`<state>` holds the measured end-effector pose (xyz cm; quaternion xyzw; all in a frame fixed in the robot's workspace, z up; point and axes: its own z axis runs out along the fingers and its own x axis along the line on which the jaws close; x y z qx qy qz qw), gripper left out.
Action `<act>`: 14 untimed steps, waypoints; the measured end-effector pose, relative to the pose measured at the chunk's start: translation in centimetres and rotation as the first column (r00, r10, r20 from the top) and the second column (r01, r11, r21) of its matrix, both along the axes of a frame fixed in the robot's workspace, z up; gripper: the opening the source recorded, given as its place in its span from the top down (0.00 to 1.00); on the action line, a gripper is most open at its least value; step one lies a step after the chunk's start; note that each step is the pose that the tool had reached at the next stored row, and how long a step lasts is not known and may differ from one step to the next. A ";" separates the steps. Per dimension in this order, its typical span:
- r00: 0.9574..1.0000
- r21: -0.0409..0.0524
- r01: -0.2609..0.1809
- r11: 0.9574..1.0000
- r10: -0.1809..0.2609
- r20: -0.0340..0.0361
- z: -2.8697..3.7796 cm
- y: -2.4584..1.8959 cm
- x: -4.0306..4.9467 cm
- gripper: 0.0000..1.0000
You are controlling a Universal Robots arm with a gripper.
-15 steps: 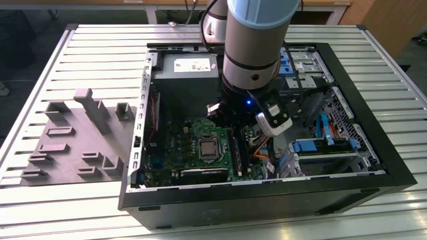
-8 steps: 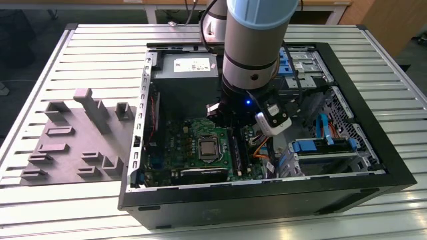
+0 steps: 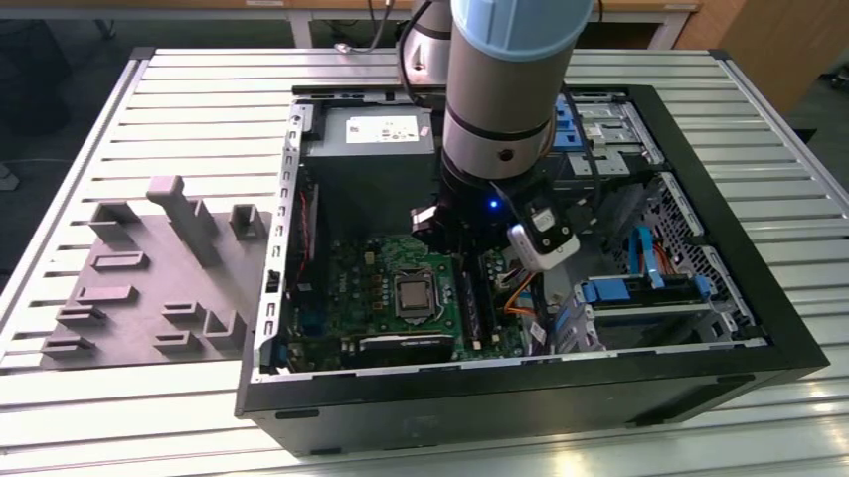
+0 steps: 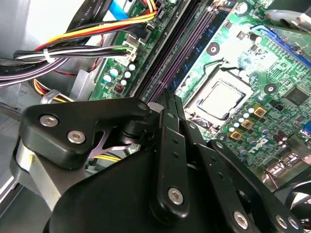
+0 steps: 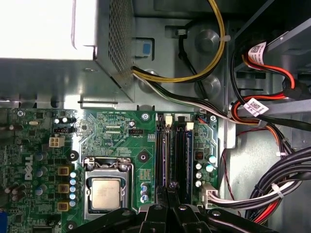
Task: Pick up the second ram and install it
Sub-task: 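Insert the second ram into the second slot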
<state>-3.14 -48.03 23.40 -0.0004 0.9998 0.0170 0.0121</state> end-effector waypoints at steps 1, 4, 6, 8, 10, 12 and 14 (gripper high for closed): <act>1.000 0.000 0.000 1.000 0.000 0.000 -0.06 0.01 0.00 0.88; 1.000 0.000 0.000 1.000 0.000 0.000 -0.14 0.02 0.00 0.88; 1.000 0.001 0.000 1.000 0.000 0.000 -0.20 0.02 0.00 0.88; 1.000 0.001 0.000 1.000 0.000 0.000 -0.25 0.02 0.00 0.88; 1.000 0.001 0.000 1.000 0.000 0.000 -0.30 0.02 0.00 0.88; 1.000 0.002 0.000 1.000 0.000 0.000 -0.33 0.02 0.00 0.88; 1.000 0.003 0.000 1.000 0.000 0.000 -0.37 0.02 0.00 0.88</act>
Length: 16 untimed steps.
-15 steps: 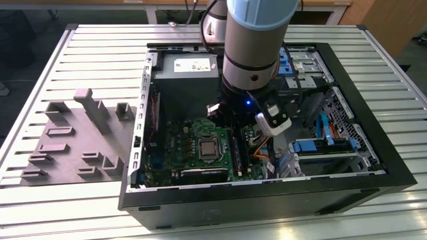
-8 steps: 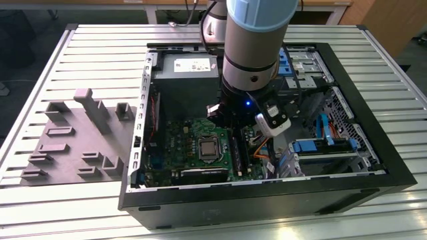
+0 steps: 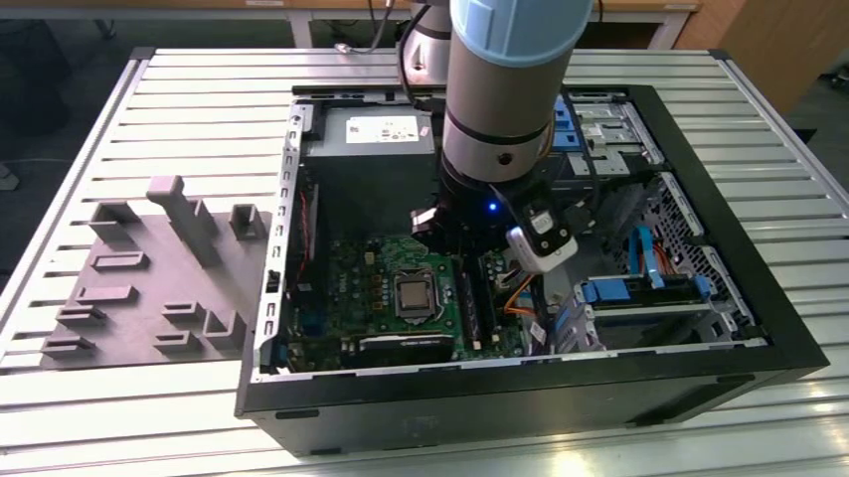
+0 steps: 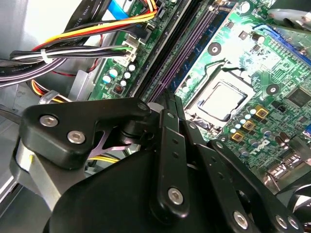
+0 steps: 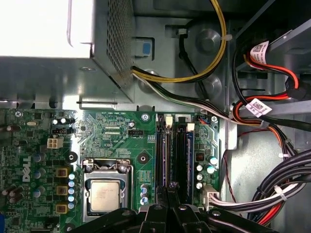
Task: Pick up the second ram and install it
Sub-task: 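Insert the second ram into the second slot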
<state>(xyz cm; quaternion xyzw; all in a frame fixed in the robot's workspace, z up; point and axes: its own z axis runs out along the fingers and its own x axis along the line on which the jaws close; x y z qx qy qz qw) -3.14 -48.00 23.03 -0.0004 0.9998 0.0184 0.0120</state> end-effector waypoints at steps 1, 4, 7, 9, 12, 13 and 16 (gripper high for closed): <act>1.000 0.001 0.000 1.000 0.000 0.000 -0.03 0.00 0.00 0.88; 1.000 0.001 0.000 1.000 0.000 0.000 -0.07 0.00 0.00 0.88; 1.000 0.002 0.000 1.000 0.000 0.000 -0.08 0.00 0.00 0.88; 1.000 0.005 0.000 1.000 0.000 0.000 -0.09 0.02 0.00 0.88; 1.000 0.005 0.000 1.000 0.000 0.000 -0.08 0.06 0.01 0.88; 1.000 0.005 0.000 1.000 0.000 0.000 -0.08 0.09 0.01 0.88; 1.000 0.005 0.000 1.000 0.000 0.000 -0.08 0.10 0.00 0.88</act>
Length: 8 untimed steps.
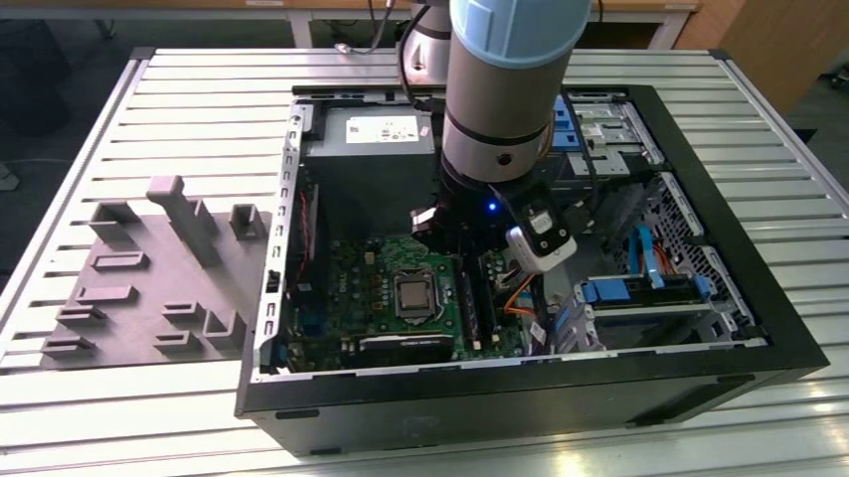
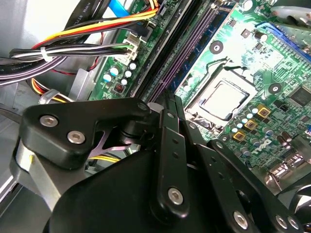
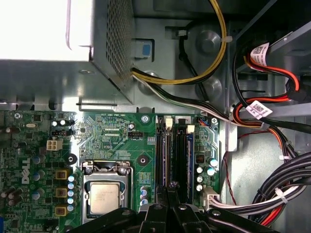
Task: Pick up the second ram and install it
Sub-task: 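Insert the second ram into the second slot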
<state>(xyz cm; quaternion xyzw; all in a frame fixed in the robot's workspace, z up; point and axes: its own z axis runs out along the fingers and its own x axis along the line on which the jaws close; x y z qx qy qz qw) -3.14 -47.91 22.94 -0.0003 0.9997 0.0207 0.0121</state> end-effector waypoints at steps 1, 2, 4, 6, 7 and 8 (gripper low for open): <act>1.000 0.000 0.000 1.000 0.000 0.000 0.00 0.00 0.00 0.88; 1.000 0.000 0.000 1.000 0.000 0.000 0.00 0.01 0.03 0.88; 1.000 0.000 0.000 1.000 0.000 0.000 0.00 0.02 0.16 0.88; 1.000 0.000 0.000 1.000 0.000 0.000 0.00 0.02 0.19 0.88; 1.000 0.000 0.000 1.000 0.000 0.000 0.00 0.03 0.19 0.88; 1.000 0.000 0.000 1.000 0.000 0.000 0.00 0.05 0.20 0.88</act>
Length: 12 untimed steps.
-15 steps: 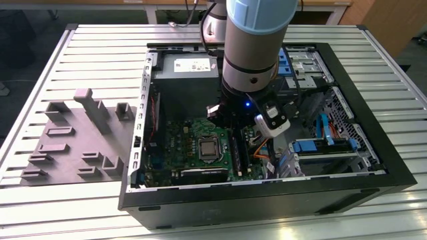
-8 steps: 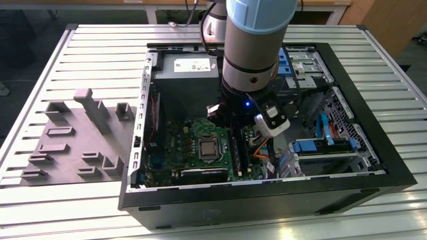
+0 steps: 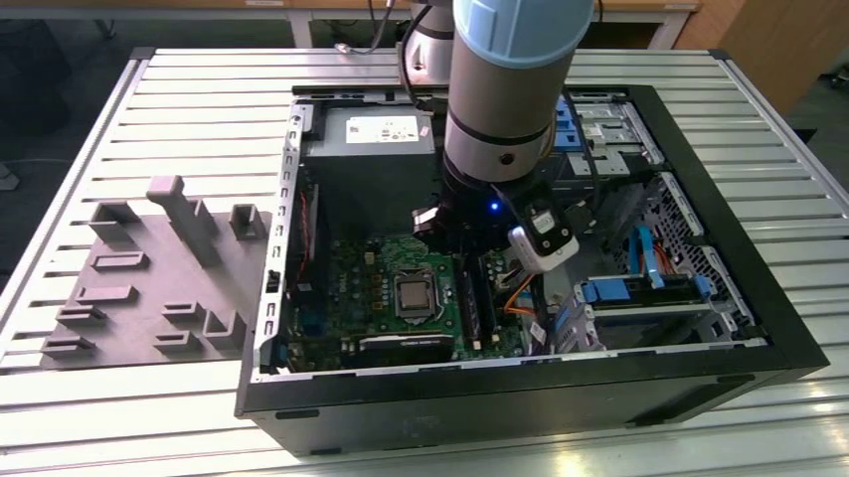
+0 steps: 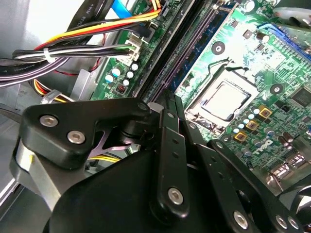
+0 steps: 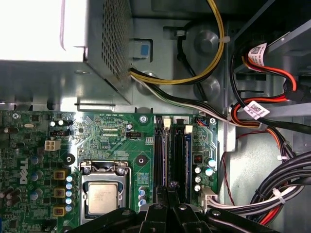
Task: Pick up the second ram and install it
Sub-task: 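Insert the second ram into the second slot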
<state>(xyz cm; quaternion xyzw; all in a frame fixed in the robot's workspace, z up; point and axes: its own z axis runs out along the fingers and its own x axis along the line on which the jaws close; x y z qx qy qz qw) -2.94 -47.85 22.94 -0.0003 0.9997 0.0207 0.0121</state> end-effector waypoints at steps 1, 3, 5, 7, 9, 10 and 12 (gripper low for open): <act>1.000 0.000 0.000 1.000 0.000 0.000 0.00 0.03 0.00 0.88; 1.000 0.000 0.000 1.000 0.000 0.000 -0.01 0.08 0.00 0.88; 1.000 0.000 0.000 1.000 0.000 0.000 -0.01 0.09 -0.01 0.88; 1.000 0.000 0.000 1.000 0.000 0.000 -0.01 0.10 -0.01 0.88; 1.000 0.000 0.000 1.000 0.000 0.000 -0.02 0.10 0.00 0.88; 1.000 0.000 0.000 1.000 0.000 0.000 -0.03 0.10 0.00 0.88; 1.000 0.000 0.000 1.000 0.000 0.000 -0.09 0.10 0.00 0.88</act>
